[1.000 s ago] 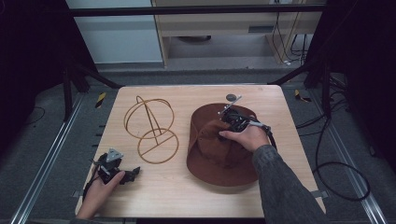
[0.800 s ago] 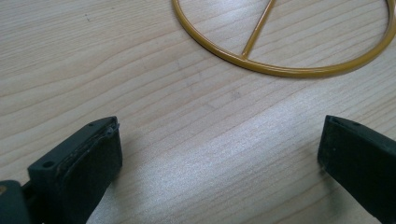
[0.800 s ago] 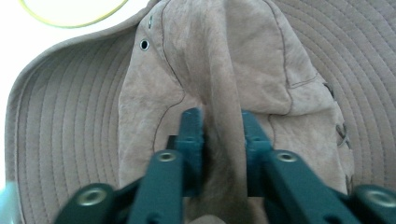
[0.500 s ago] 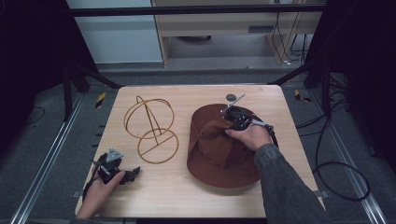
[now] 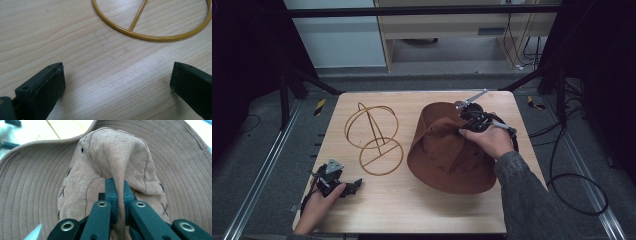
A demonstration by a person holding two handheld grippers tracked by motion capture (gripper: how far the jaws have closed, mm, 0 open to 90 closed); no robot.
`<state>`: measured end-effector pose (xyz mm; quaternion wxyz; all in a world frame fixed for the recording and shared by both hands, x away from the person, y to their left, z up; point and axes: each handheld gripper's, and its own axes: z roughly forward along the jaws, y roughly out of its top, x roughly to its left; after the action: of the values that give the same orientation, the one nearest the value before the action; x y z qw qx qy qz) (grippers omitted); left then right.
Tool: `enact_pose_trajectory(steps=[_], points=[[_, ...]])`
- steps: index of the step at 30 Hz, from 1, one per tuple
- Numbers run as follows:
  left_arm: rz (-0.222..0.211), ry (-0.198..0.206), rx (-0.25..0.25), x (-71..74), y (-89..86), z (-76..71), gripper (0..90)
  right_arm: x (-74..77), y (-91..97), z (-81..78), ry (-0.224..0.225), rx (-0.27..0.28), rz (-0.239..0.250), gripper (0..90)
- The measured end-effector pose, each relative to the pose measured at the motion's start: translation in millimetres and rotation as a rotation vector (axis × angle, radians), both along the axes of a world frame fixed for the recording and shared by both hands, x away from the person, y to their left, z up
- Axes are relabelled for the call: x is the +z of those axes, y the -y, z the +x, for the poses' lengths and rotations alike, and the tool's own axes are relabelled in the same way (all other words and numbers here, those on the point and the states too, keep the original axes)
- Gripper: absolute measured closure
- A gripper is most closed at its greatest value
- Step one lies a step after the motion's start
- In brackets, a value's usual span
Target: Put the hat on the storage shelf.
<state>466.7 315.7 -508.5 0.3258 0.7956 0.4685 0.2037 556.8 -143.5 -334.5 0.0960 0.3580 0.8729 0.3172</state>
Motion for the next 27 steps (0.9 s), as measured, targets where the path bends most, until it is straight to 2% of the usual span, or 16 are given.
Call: enact_pose_trajectory(steps=[10,22,27], points=[[-0.001,0.0,0.002,0.1,0.3,-0.3,0.0,38.2,-0.8,-16.9,0.101,0.005,0.072,89.0],[0.004,-0.002,-0.003,0.2,-0.1,-0.3,0.0,67.5,-10.1,-34.0,0.21,0.028,0.16,88.9],[0.0,0.0,0.0,0.0,0.2,-0.3,0.0,78.5,-16.2,-40.9,0.246,0.045,0.175,89.0]])
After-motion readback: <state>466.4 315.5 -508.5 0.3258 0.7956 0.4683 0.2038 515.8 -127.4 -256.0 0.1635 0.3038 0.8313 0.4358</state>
